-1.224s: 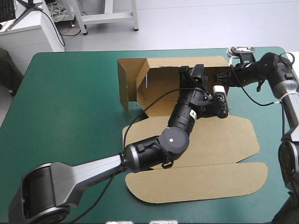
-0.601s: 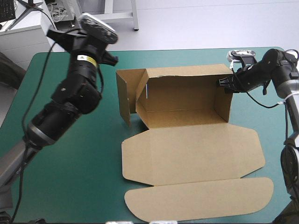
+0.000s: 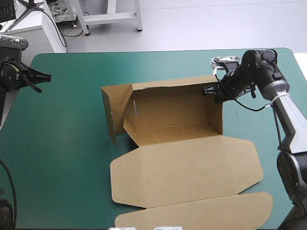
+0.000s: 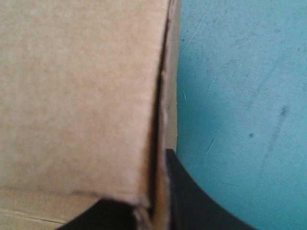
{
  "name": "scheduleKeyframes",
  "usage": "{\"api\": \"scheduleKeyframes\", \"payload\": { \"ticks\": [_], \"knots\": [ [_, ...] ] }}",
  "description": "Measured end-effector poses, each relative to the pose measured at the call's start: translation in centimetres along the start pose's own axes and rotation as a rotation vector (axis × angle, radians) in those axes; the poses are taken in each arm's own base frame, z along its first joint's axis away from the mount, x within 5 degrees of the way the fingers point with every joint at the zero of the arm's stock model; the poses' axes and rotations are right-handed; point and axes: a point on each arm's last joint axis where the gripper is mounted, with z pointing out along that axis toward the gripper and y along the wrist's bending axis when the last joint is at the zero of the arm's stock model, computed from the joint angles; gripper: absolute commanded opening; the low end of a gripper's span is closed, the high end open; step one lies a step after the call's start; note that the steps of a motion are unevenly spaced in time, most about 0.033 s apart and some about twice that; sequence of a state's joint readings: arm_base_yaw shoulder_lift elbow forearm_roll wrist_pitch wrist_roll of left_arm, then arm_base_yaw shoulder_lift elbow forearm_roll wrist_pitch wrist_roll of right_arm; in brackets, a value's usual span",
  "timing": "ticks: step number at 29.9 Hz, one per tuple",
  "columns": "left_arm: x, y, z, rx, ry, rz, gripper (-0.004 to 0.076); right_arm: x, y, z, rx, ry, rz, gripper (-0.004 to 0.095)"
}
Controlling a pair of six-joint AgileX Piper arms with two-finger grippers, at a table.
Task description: Fold the box
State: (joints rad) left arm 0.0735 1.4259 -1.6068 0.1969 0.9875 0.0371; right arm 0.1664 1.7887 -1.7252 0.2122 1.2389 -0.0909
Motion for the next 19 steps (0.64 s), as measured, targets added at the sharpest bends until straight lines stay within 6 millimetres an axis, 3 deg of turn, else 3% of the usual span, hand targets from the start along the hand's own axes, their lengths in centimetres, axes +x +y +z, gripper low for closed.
{"api": "scheduleKeyframes", "payload": {
  "ticks": [5, 10, 13, 19],
  "knots": [
    [1.0, 0.1, 1.5, 0.054, 0.125, -0.001, 0.0000, -0.8, -0.4, 1.0, 0.027, -0.020, 0.035, 0.0040],
    [1.3, -0.6, 2.5, 0.113, 0.176, -0.005, 0.0000, -1.8, -1.1, 3.4, 0.042, -0.062, 0.064, 0.0358],
    [1.4, -0.7, 2.7, 0.125, 0.184, -0.006, 0.0000, -1.7, -1.4, 5.2, 0.045, -0.028, 0.085, 0.0480],
    [1.4, -0.8, 3.0, 0.129, 0.194, 0.006, 0.0000, -2.3, -1.5, 5.0, 0.061, -0.075, 0.085, 0.0497]
  ]
}}
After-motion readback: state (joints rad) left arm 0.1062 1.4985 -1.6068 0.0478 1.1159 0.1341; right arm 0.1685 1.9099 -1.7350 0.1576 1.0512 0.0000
